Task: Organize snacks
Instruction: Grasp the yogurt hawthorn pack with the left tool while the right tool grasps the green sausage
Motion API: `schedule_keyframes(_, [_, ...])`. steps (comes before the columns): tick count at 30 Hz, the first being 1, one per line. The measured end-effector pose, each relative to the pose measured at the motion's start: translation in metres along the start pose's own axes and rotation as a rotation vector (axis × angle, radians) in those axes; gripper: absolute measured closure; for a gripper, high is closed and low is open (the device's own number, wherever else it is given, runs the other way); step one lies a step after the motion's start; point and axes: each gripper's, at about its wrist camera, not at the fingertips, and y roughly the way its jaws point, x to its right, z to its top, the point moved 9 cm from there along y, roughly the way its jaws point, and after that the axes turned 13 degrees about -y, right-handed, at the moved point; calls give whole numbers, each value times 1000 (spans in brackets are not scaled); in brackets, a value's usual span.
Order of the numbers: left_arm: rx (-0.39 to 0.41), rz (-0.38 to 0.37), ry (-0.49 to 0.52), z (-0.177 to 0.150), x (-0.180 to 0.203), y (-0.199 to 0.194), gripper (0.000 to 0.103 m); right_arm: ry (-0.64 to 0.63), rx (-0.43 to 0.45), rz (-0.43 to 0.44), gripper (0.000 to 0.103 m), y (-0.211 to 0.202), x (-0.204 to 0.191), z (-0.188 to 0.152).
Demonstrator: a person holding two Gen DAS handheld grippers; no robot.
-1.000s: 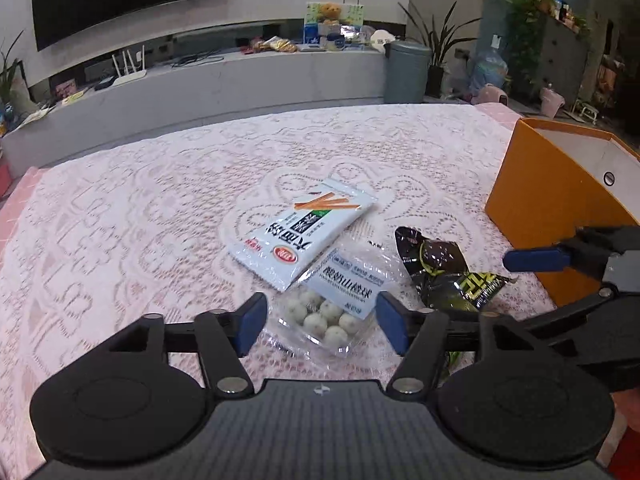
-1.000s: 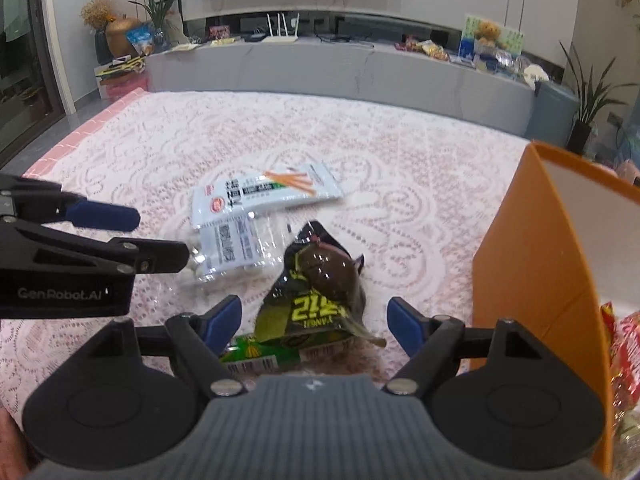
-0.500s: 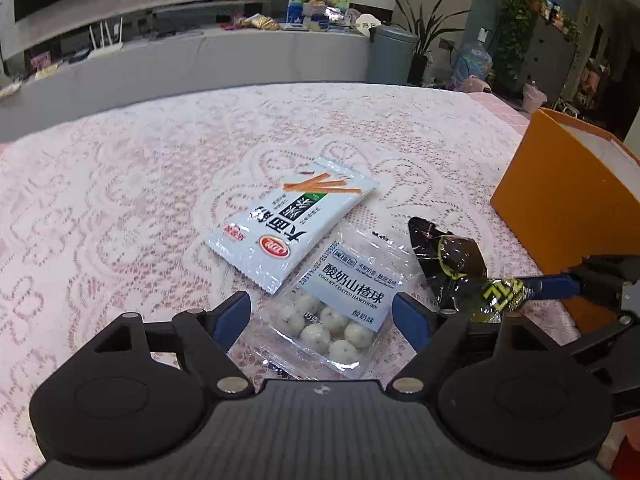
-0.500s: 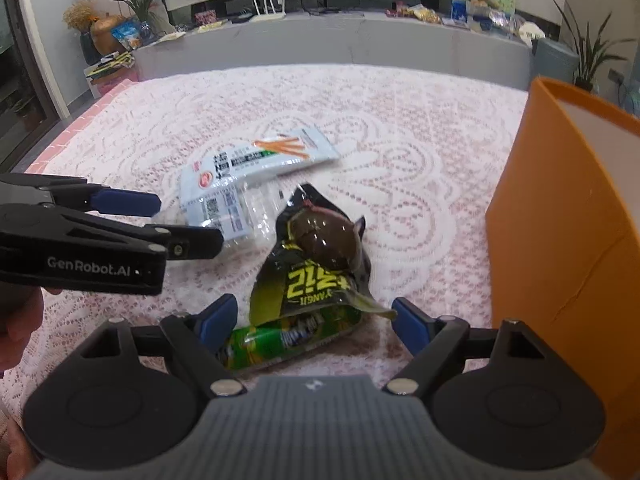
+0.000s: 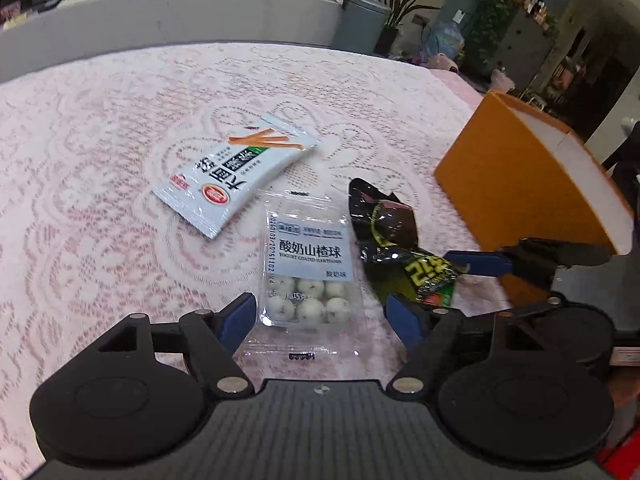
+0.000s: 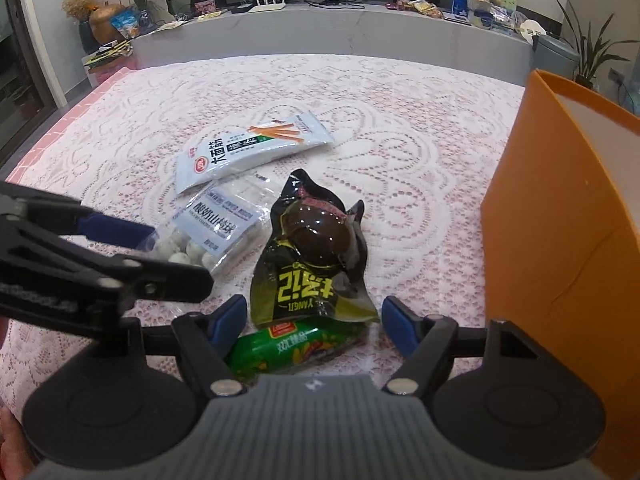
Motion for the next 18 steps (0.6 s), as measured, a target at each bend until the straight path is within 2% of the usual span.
schedule_keyframes(5, [65,62,15,4,-6,-4,15,-44,8,-50,30,-7,1,2])
schedule_keyframes(9, [84,47,61,6,1,1,13,-92,6,-92,30,-7,2,2])
schedule_keyframes(12, [120,57,112,6,7,8,13,-70,-14,-72,30,-4,4,0])
schedule_keyframes(18, [121,84,119,5,1,19,12,-69,-39,-41,33,-1,1,-4])
